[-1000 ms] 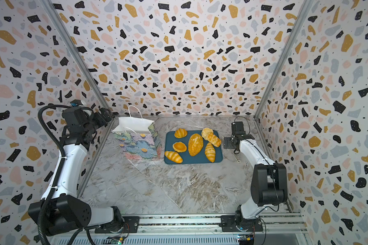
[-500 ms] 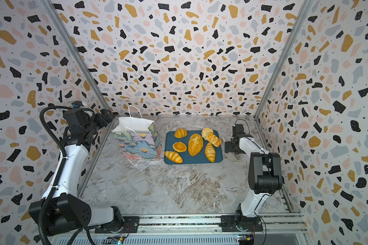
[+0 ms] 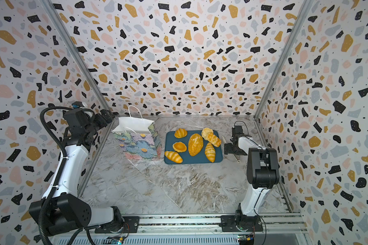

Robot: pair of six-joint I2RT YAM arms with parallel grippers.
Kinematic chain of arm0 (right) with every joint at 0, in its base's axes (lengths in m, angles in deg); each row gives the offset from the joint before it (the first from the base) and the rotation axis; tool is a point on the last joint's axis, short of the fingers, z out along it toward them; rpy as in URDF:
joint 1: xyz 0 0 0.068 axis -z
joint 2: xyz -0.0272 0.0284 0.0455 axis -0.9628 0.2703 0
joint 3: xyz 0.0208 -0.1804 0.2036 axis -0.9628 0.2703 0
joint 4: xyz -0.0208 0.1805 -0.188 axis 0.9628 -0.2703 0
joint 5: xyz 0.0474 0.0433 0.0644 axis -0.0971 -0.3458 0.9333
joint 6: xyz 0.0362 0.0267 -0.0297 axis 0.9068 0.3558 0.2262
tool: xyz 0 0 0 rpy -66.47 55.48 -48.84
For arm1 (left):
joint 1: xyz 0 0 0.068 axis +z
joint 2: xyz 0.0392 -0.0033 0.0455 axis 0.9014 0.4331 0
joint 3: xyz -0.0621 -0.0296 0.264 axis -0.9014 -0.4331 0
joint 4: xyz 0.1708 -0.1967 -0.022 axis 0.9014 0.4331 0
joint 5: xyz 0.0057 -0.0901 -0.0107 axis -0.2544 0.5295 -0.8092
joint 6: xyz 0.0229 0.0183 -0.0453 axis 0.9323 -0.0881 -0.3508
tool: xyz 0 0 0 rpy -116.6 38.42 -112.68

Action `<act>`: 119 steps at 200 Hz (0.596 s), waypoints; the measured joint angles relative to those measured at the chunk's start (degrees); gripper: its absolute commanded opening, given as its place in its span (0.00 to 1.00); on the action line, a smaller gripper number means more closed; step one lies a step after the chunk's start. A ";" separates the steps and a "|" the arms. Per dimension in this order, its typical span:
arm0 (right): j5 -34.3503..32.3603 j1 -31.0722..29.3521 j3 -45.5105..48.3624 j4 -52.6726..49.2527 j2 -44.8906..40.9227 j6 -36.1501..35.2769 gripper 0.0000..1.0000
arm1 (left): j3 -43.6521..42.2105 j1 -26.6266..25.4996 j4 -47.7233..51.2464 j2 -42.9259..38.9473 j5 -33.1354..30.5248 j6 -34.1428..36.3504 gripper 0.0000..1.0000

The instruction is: Place the fake bread into the paper bag

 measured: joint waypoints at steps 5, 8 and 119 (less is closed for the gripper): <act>0.00 0.02 -0.31 0.00 0.26 0.02 0.99 | 0.00 0.00 0.00 0.00 -0.02 0.00 1.00; 0.02 0.07 -0.48 0.04 0.48 0.07 0.99 | 0.00 0.00 0.00 -0.02 0.00 0.00 1.00; 0.90 0.81 -1.88 0.15 2.49 1.16 0.73 | -0.02 0.13 -0.02 -0.02 0.00 0.00 1.00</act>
